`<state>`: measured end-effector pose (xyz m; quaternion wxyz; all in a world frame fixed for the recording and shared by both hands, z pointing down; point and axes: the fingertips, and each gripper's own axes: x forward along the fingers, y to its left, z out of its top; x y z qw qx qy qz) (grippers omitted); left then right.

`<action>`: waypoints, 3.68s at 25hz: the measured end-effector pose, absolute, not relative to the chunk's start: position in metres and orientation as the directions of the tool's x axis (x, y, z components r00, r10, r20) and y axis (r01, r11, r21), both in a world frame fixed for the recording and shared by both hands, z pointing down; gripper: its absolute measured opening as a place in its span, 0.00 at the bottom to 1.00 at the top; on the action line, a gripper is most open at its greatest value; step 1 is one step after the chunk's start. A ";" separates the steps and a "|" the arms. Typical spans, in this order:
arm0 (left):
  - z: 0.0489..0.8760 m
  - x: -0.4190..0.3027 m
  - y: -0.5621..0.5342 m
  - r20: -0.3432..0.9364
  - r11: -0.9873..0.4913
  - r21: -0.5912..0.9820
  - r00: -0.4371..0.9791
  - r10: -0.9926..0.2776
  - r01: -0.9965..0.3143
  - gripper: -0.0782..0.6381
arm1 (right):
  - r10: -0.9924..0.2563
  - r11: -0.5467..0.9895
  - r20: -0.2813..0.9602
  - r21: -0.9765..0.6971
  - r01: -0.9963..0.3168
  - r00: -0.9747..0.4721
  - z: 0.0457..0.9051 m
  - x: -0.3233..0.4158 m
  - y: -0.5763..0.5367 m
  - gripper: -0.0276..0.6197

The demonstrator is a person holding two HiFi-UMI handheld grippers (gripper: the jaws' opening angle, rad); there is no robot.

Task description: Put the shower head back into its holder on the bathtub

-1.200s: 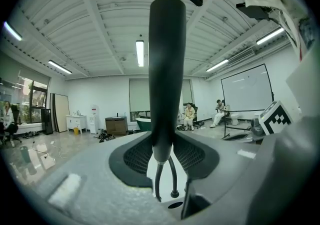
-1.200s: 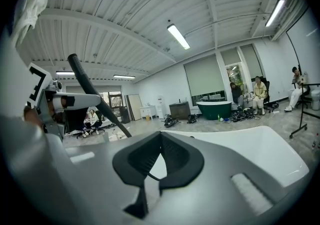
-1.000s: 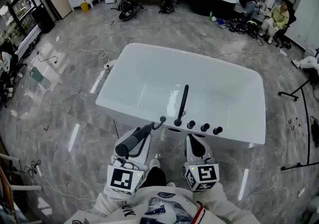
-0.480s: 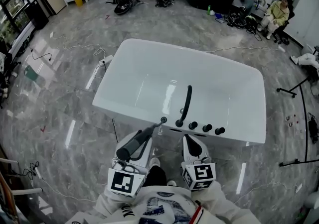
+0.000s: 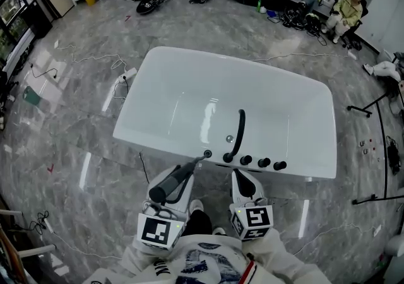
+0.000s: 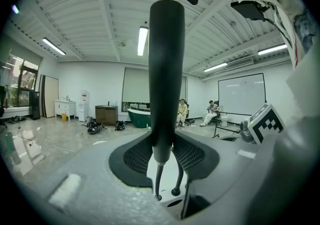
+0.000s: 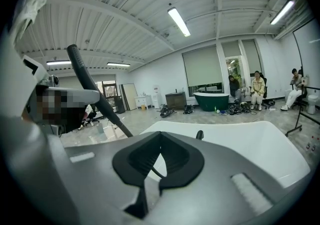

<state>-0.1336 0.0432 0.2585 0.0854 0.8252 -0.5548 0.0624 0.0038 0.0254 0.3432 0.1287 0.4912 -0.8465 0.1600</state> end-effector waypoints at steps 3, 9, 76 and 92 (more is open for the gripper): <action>0.264 -0.138 0.037 0.203 -0.386 0.080 0.394 -0.897 -0.919 0.30 | -0.795 0.453 0.384 -0.140 -0.881 -0.470 0.346 -0.001 0.021 0.05; 0.273 -0.146 0.024 0.208 -0.415 0.101 0.427 -0.880 -0.904 0.30 | -0.806 0.426 0.396 -0.128 -0.896 -0.440 0.349 -0.010 0.011 0.05; 0.462 -0.098 -0.059 0.417 -0.474 0.110 0.473 -0.776 -0.874 0.30 | -0.759 0.366 0.489 -0.226 -0.903 -0.431 0.485 -0.008 -0.053 0.05; 0.538 -0.091 -0.067 0.465 -0.470 0.100 0.458 -0.757 -0.877 0.30 | -0.721 0.371 0.529 -0.251 -0.894 -0.447 0.537 -0.008 -0.039 0.05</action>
